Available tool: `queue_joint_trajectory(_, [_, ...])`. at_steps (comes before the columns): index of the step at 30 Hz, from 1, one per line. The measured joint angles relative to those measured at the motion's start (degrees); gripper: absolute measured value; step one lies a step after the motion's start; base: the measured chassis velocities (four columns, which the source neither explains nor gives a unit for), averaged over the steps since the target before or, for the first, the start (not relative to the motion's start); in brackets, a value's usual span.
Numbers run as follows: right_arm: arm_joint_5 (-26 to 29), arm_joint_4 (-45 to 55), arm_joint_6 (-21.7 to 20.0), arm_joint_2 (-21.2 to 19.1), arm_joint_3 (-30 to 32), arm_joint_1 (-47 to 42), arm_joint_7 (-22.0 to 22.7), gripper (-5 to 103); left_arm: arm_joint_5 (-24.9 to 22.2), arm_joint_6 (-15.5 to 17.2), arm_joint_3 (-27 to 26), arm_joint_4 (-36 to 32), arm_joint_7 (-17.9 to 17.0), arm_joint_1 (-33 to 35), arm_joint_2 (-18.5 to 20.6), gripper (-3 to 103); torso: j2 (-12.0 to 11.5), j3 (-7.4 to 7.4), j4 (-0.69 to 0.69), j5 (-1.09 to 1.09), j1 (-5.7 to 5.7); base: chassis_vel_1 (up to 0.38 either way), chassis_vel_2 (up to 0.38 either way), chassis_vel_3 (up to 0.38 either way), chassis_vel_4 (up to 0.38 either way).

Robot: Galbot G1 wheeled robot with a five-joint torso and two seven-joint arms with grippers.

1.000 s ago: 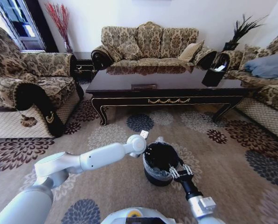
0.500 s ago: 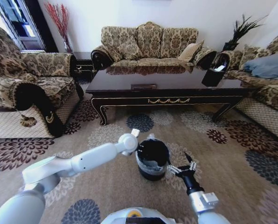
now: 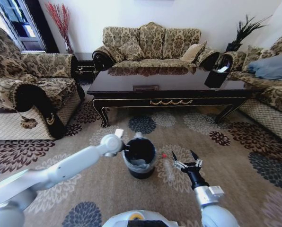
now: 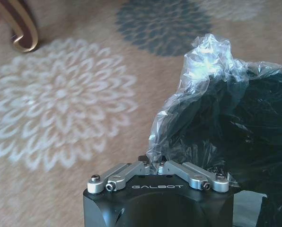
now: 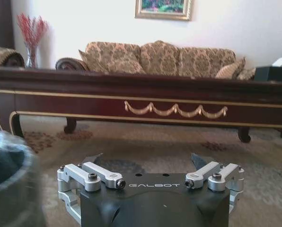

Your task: Move to the front of the table and pick up the trash from the floor, then place it into the trash bin.

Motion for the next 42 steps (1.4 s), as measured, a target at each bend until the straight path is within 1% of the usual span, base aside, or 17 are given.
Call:
queue_joint_trajectory(2, [0.54, -3.3, -0.28, -0.56, -0.7, 2.0, 0.03, 100, 1.2, 0.03, -2.31, -0.66, 0.89, 3.32, 1.65, 1, 0.0, 0.0, -0.02, 0.0, 0.0, 0.0, 0.0, 0.0, 0.0])
queue_joint_trajectory(3, [0.54, -3.3, -0.28, -0.56, -0.7, 2.0, 0.03, 100, 1.2, 0.03, -2.31, -0.66, 0.89, 3.32, 1.65, 1, 0.0, 0.0, -0.02, 0.0, 0.0, 0.0, 0.0, 0.0, 0.0])
queue_joint_trajectory(4, [0.54, -6.64, -0.57, -1.23, -1.34, 3.8, -0.72, 100, 2.33, 0.09, -4.14, -1.32, 1.8, 6.11, 2.89, 1, 0.0, 0.0, -0.02, 0.01, 0.0, 0.0, 0.0, 0.0, 0.0])
queue_joint_trajectory(5, [0.43, -7.42, -0.62, -1.37, -1.45, 4.21, -0.98, 100, 2.61, 0.09, -4.56, -1.44, 1.98, 6.73, 3.14, 1, 0.0, 0.0, -0.01, 0.01, 0.0, 0.0, 0.0, 0.0, 0.0])
queue_joint_trajectory(7, [0.09, -11.95, -0.72, -2.04, -2.42, 6.74, -2.01, 100, 3.97, 0.11, -7.79, -2.14, 3.08, 10.44, 4.67, 1, 0.0, 0.0, -0.01, 0.02, 0.0, 0.0, 0.0, 0.0, 0.0])
queue_joint_trajectory(9, [0.52, -12.95, -0.91, -2.2, -2.72, 7.35, -2.19, 100, 4.18, 0.12, -8.72, -2.31, 3.27, 11.31, 4.97, 1, 0.0, 0.0, 0.0, 0.02, 0.0, 0.0, 0.0, 0.0, 0.0])
queue_joint_trajectory(13, [3.92, -16.83, -2.76, -3.59, -4.27, 10.35, -3.34, 100, 5.61, 0.11, -14.15, -3.52, 4.11, 16.59, 6.7, 1, 0.0, 0.0, -0.03, 0.01, 0.0, 0.0, 0.0, 0.0, 0.0])
queue_joint_trajectory(14, [3.92, -16.83, -2.76, -3.59, -4.27, 10.35, -3.34, 100, 5.61, 0.11, -14.15, -3.52, 4.11, 16.59, 6.7, 1, 0.0, 0.0, -0.03, 0.01, 0.0, 0.0, 0.0, 0.0, 0.0])
queue_joint_trajectory(16, [5.38, -19.31, -3.73, -4.39, -6.03, 12.78, -3.42, 100, 6.19, 0.11, -16.65, -4.43, 4.62, 19.33, 7.56, 1, 0.0, 0.0, -0.02, 0.01, 0.0, 0.0, 0.0, 0.0, 0.0])
queue_joint_trajectory(18, [5.6, -20.03, -4.01, -4.53, -6.57, 13.46, -3.39, 100, 6.39, 0.11, -17.25, -4.75, 4.84, 20.1, 7.81, 1, 0.0, 0.0, 0.0, 0.0, 0.0, 0.0, 0.0, 0.0, 0.0])
queue_joint_trajectory(23, [6.47, -29.02, -4.81, -5.1, -12.33, 19.84, -2.86, 100, 7.29, 0.11, -21.19, -6.33, 5.46, 24.7, 9.28, 1, 0.0, 0.01, -0.01, 0.03, 0.0, 0.0, 0.0, 0.0, 0.0])
queue_joint_trajectory(24, [6.47, -29.02, -4.81, -5.1, -12.33, 19.84, -2.86, 100, 7.29, 0.11, -21.19, -6.33, 5.46, 24.7, 9.28, 1, 0.0, 0.01, -0.01, 0.03, 0.0, 0.0, 0.0, 0.0, 0.0])
queue_joint_trajectory(27, [7.3, -33.03, -5.68, -5.47, -15.0, 22.72, -3.2, 100, 7.52, 0.09, -22.78, -6.82, 5.74, 26.67, 9.87, 1, 0.0, 0.0, -0.02, 0.01, 0.0, 0.0, 0.0, 0.0, 0.0])
queue_joint_trajectory(29, [8.48, -35.16, -7.0, -5.8, -16.89, 24.55, -3.63, 100, 7.87, 0.09, -23.62, -7.14, 5.82, 27.87, 10.14, 1, 0.0, 0.01, -0.01, 0.02, 0.0, 0.0, 0.0, 0.0, 0.0])
queue_joint_trajectory(32, [9.45, -36.52, -8.43, -5.95, -18.66, 26.21, -4.15, 100, 7.99, 0.09, -24.12, -7.71, 5.84, 28.95, 10.17, 1, 0.0, 0.01, -0.02, 0.01, 0.0, 0.0, 0.0, 0.0, 0.0])
queue_joint_trajectory(39, [9.02, -41.18, -9.33, -5.37, -23.21, 31.26, -4.89, 100, 8.83, 0.07, -24.73, -8.85, 5.51, 30.97, 10.82, 1, 0.0, 0.01, -0.01, 0.02, 0.0, 0.0, 0.0, 0.0, 0.0])
queue_joint_trajectory(42, [9.56, -41.19, -9.74, -5.16, -23.82, 31.88, -4.89, 100, 8.82, 0.07, -25.11, -9.17, 5.51, 31.38, 11.09, 1, 0.0, 0.01, 0.0, 0.01, 0.0, 0.0, 0.0, 0.0, 0.0])
